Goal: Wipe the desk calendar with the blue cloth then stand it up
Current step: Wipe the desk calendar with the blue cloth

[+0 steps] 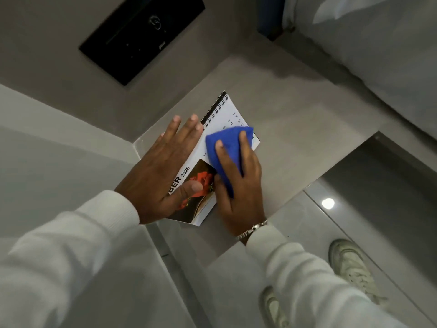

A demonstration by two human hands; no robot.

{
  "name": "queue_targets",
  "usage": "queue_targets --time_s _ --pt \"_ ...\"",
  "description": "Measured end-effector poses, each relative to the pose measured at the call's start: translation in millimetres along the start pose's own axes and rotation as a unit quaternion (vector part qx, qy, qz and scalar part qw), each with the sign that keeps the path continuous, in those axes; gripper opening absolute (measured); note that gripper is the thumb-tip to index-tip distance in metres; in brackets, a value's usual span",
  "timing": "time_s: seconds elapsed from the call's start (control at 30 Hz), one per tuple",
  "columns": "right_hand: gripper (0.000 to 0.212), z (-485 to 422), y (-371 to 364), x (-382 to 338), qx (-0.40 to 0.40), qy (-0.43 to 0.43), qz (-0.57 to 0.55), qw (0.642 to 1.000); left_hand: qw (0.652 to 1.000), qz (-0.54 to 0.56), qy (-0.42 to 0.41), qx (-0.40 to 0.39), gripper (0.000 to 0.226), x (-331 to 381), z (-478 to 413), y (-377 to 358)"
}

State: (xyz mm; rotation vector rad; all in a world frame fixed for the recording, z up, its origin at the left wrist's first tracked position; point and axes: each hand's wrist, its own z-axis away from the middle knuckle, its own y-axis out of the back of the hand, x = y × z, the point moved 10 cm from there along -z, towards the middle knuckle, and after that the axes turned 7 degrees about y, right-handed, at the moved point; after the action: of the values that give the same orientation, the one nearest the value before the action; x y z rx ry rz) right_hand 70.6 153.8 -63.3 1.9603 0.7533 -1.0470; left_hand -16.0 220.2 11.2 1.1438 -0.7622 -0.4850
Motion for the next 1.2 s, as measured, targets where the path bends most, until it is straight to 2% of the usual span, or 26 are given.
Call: queue_targets --time_s 0.07,0.2,0.33,0.37,0.47,0.5,0.67,0.77,0.87,0.97,1.13,1.2 --pt "0.066 21 -8 3 0.001 -0.011 -0.007 1.000 1.000 0.006 0.000 -0.001 0.086 0 1 -2" --pt "0.072 25 -13 7 0.050 -0.097 -0.046 0.993 1.000 0.004 -0.005 -0.005 0.088 2 0 -5" --pt "0.062 -8 -6 -10 0.093 -0.046 -0.056 0.993 1.000 -0.019 -0.014 -0.007 0.090 0 -1 -2" --pt "0.061 -13 -3 -5 0.104 -0.055 -0.051 0.992 1.000 -0.023 -0.018 -0.006 0.090 0 -1 -2" --pt "0.060 -8 -2 21 0.129 -0.163 -0.057 0.977 0.999 -0.033 -0.021 -0.006 0.089 1 -1 -4" --pt "0.060 1 -5 21 0.119 -0.174 -0.055 0.976 0.999 -0.035 -0.018 -0.006 0.089 0 -1 -4" --pt "0.073 38 -30 -14 0.033 -0.084 -0.068 0.994 0.999 -0.041 -0.020 -0.006 0.091 -1 -3 0" --pt "0.061 9 -20 -18 0.071 -0.059 -0.054 0.994 0.999 -0.031 -0.022 -0.004 0.091 -3 -3 1" --pt "0.057 -17 -8 7 0.121 -0.117 -0.043 0.985 1.000 -0.025 -0.018 -0.003 0.091 -6 -4 -1" --pt "0.057 -1 -11 24 0.110 -0.194 -0.057 0.973 1.000 -0.019 -0.009 -0.006 0.091 -9 -3 -2" --pt "0.066 37 -34 -11 0.014 -0.113 -0.063 0.991 1.000 -0.013 -0.022 -0.003 0.088 -10 -2 0" --pt "0.063 29 -35 -24 0.014 -0.095 -0.076 0.992 1.000 -0.016 -0.019 -0.003 0.087 -13 -3 2"
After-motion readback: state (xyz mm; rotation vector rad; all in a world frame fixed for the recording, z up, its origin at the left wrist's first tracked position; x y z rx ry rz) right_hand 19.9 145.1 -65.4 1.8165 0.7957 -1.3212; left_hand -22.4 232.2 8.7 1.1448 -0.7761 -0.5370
